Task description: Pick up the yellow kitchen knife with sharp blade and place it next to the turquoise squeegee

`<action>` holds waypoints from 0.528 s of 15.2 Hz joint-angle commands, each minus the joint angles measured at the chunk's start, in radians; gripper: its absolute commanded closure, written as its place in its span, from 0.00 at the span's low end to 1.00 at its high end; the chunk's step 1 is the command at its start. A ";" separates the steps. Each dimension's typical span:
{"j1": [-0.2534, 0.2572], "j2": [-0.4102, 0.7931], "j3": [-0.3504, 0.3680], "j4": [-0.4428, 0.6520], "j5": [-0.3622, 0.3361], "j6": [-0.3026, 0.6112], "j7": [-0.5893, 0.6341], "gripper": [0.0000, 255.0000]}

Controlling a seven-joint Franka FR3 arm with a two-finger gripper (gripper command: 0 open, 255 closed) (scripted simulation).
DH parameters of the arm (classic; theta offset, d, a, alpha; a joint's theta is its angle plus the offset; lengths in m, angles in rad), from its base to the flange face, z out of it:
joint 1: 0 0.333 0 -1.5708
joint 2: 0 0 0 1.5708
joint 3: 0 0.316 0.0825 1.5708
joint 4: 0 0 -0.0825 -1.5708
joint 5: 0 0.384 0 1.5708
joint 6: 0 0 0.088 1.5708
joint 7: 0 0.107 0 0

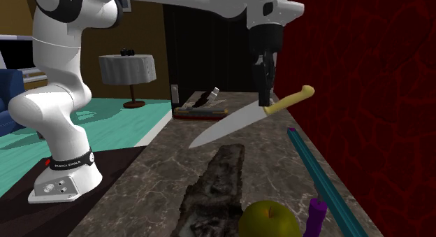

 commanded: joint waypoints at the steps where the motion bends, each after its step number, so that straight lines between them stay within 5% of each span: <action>1: -0.001 -0.002 0.000 -0.030 -0.001 0.027 0.003 1.00; 8: 0.000 -0.003 0.000 -0.124 -0.005 0.120 0.019 1.00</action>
